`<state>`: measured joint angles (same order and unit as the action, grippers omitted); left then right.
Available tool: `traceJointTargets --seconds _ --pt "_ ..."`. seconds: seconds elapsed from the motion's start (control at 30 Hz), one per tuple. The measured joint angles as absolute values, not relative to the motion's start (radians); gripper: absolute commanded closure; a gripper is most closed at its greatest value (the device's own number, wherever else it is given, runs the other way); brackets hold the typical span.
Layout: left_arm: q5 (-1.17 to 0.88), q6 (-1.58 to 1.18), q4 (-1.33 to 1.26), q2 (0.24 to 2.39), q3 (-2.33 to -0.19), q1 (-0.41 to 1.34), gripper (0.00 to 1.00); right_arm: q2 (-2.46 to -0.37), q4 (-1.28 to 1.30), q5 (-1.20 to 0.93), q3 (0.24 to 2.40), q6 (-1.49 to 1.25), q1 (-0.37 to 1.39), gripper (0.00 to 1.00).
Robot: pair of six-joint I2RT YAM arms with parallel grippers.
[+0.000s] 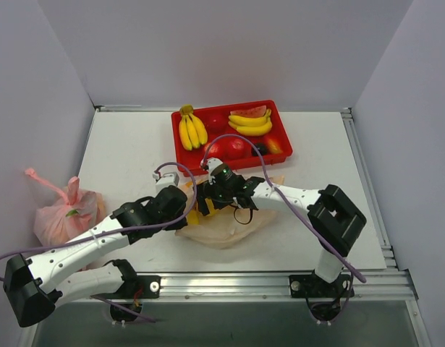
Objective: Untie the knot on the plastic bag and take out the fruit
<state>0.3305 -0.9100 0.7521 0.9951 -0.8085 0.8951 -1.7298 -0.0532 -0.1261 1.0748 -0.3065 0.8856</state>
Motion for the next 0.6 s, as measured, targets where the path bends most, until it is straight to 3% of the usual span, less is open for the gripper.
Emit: traceJointTargets --seconds 0.03,0.13,0.17,0.27,0.47,0.6 --pt "0.331 -0.91 0.752 0.995 -0.809 0.895 0.96 -1.747 -0.07 -0.122 1.077 -0.31 0.886 0.05" --pt "0.331 -0.91 0.752 0.995 -0.809 0.895 0.96 -1.792 -0.114 -0.108 1.083 -0.313 0.886 0.24" --pt "0.331 -0.91 0.752 0.995 -0.809 0.895 0.96 -1.8 -0.128 -0.106 1.083 -0.312 0.886 0.45" --pt "0.331 -0.91 0.752 0.995 -0.809 0.895 0.96 -1.8 -0.148 -0.105 1.083 -0.301 0.886 0.77" --pt "0.332 -0.91 0.752 0.995 -0.809 0.894 0.96 -1.728 -0.081 -0.159 1.076 -0.253 0.885 0.9" --pt "0.333 -0.905 0.758 0.995 -0.809 0.89 0.96 -1.57 0.039 -0.245 1.077 -0.19 0.885 0.9"
